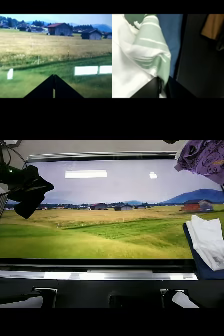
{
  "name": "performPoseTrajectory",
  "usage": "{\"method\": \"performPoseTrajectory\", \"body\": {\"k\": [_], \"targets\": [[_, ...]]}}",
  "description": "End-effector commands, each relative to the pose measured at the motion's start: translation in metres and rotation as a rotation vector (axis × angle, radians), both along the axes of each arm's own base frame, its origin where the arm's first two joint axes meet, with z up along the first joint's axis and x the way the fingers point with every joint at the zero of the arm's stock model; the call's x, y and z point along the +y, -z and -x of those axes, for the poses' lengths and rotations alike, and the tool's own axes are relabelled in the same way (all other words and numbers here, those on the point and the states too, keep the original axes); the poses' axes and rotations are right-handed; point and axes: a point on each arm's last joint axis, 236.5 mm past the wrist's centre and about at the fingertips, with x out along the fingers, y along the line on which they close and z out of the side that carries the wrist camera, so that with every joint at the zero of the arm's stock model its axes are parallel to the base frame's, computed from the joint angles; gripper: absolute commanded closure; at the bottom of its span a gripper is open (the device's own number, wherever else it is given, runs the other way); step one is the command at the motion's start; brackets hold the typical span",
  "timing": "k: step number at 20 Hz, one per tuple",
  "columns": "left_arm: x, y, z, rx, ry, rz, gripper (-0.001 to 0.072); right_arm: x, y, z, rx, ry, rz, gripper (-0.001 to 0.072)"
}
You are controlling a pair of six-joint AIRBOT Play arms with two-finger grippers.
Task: Fold the clothes and pants, and hang the long-sleeved shirts on hangers.
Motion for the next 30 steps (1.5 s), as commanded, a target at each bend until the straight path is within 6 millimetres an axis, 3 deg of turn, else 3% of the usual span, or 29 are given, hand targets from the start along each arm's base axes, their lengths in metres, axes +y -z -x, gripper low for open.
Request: {"method": "performPoseTrajectory", "body": {"k": [1, 7, 8, 9, 11, 12, 14, 16, 17, 19, 21, 22, 24, 27, 30], "targets": [[0.000, 0.000, 0.000, 0.000, 0.000, 0.000, 0.0689, 0.000, 0.003, 0.018, 0.074, -0.004, 0.004, 0.0678], [-0.001, 0.000, 0.000, 0.000, 0.001, 0.000, 0.0689, -0.005, 0.005, 0.029, 0.126, -0.012, 0.029, 0.0674], [-0.001, 0.000, 0.000, 0.000, 0.001, 0.000, 0.0689, -0.005, 0.006, 0.031, 0.134, -0.015, 0.031, 0.0641], [-0.001, 0.000, 0.000, 0.000, 0.001, 0.000, 0.0689, -0.006, 0.007, 0.033, 0.142, -0.018, 0.032, 0.0514], [-0.001, 0.000, 0.000, 0.000, 0.001, 0.000, 0.0689, -0.007, 0.008, 0.030, 0.130, -0.031, 0.037, 0.0140], [-0.001, 0.000, 0.000, 0.000, 0.001, 0.000, 0.0689, -0.010, 0.008, 0.024, 0.107, -0.056, 0.037, 0.0088], [-0.001, 0.000, 0.000, 0.000, 0.001, 0.000, 0.0689, -0.014, 0.002, -0.017, -0.050, -0.133, 0.031, 0.0136], [-0.001, 0.000, 0.000, 0.001, 0.001, 0.000, 0.0689, -0.007, -0.017, -0.090, -0.339, -0.226, 0.005, 0.0246], [-0.001, 0.000, 0.000, 0.001, -0.001, 0.001, 0.0688, 0.005, -0.033, -0.134, -0.515, -0.284, -0.017, 0.0380], [-0.001, 0.000, 0.000, 0.003, -0.008, 0.005, 0.0689, 0.045, -0.064, -0.204, -0.749, -0.457, -0.055, 0.0539], [-0.002, 0.000, 0.004, 0.006, -0.011, 0.004, 0.0689, 0.111, -0.072, -0.241, -0.794, -0.679, -0.113, 0.0610], [-0.001, 0.003, 0.011, 0.013, -0.012, -0.019, 0.0689, 0.155, -0.069, -0.252, -0.766, -0.823, -0.143, 0.0677], [0.010, 0.016, 0.032, 0.042, -0.028, -0.106, 0.0690, 0.233, -0.064, -0.260, -0.706, -1.067, -0.168, 0.0678], [0.005, 0.039, 0.070, 0.051, -0.026, -0.121, 0.0689, 0.338, -0.059, -0.245, -0.616, -1.404, -0.191, 0.0678], [0.000, 0.056, 0.101, 0.042, -0.016, -0.116, 0.0689, 0.408, -0.056, -0.217, -0.570, -1.618, -0.226, 0.0678]]}}
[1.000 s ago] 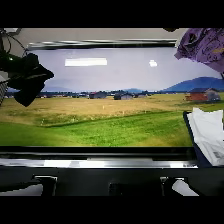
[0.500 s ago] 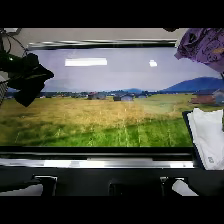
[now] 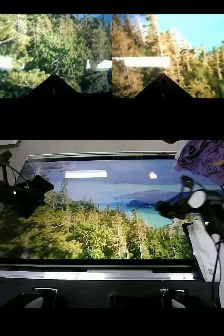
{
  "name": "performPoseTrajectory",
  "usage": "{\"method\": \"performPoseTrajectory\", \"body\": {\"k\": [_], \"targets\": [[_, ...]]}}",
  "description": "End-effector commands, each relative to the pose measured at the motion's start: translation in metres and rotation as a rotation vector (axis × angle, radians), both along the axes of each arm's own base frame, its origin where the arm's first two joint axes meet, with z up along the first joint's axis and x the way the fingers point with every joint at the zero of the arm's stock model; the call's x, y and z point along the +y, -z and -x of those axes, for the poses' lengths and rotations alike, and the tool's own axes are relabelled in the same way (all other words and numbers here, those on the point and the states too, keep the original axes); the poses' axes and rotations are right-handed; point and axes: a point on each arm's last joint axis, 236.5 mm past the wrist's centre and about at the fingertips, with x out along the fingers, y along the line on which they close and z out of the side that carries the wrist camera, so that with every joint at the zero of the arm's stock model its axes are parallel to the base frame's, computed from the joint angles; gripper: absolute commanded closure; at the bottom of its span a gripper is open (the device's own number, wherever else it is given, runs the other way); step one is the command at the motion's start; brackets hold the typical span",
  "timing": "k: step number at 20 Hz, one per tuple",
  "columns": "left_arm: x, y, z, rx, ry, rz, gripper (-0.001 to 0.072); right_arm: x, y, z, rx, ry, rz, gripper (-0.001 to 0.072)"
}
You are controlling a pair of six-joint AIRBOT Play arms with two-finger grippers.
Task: Fold the clothes and pants, and hang the long-sleeved shirts on hangers.
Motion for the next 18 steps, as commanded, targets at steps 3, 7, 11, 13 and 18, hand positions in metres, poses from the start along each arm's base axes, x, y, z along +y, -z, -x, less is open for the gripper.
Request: {"method": "performPoseTrajectory", "body": {"k": [3, 7, 11, 13, 18], "targets": [[0.002, 0.033, 0.041, 0.009, -0.003, -0.023, 0.0688, 0.103, 0.000, 0.037, -0.039, -0.318, 0.069, 0.0678], [0.003, 0.040, 0.043, 0.038, -0.003, -0.030, 0.0688, 0.103, 0.003, 0.045, -0.004, -0.325, 0.076, 0.0678], [0.003, 0.040, 0.043, 0.038, -0.003, -0.030, 0.0688, 0.103, 0.003, 0.045, -0.005, -0.325, 0.076, 0.0678], [0.003, 0.040, 0.043, 0.038, -0.003, -0.030, 0.0688, 0.103, 0.003, 0.045, -0.005, -0.326, 0.076, 0.0678], [0.003, 0.040, 0.043, 0.038, -0.003, -0.030, 0.0688, 0.103, 0.003, 0.045, -0.005, -0.325, 0.077, 0.0678]]}}
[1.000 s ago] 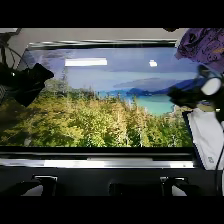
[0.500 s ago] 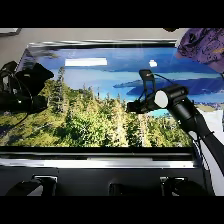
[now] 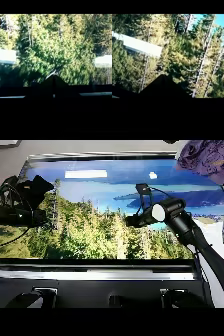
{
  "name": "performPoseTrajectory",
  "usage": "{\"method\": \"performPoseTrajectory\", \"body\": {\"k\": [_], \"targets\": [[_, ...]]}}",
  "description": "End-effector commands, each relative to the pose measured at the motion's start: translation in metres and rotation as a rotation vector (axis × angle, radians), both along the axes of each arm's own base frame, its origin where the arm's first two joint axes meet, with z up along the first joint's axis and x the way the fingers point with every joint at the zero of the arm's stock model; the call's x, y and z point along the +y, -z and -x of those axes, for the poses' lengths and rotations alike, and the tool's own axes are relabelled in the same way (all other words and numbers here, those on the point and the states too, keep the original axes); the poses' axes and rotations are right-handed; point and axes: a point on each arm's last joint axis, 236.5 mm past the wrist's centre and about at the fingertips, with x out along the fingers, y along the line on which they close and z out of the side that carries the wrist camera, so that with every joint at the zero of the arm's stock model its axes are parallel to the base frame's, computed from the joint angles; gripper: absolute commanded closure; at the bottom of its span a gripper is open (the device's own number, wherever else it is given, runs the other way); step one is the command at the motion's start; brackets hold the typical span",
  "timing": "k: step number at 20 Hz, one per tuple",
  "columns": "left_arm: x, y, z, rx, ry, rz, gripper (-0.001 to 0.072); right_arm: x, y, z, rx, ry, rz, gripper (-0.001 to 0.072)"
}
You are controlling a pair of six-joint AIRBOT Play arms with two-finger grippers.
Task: Fold the clothes and pants, and hang the long-sleeved shirts on hangers.
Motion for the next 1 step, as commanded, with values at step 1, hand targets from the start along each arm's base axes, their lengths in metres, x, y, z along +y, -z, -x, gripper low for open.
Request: {"method": "performPoseTrajectory", "body": {"k": [1], "targets": [[-0.0001, 0.0000, 0.0002, -0.001, 0.001, -0.001, 0.0688, 0.0002, 0.0000, 0.0004, 0.001, -0.001, 0.001, 0.0678]]}}
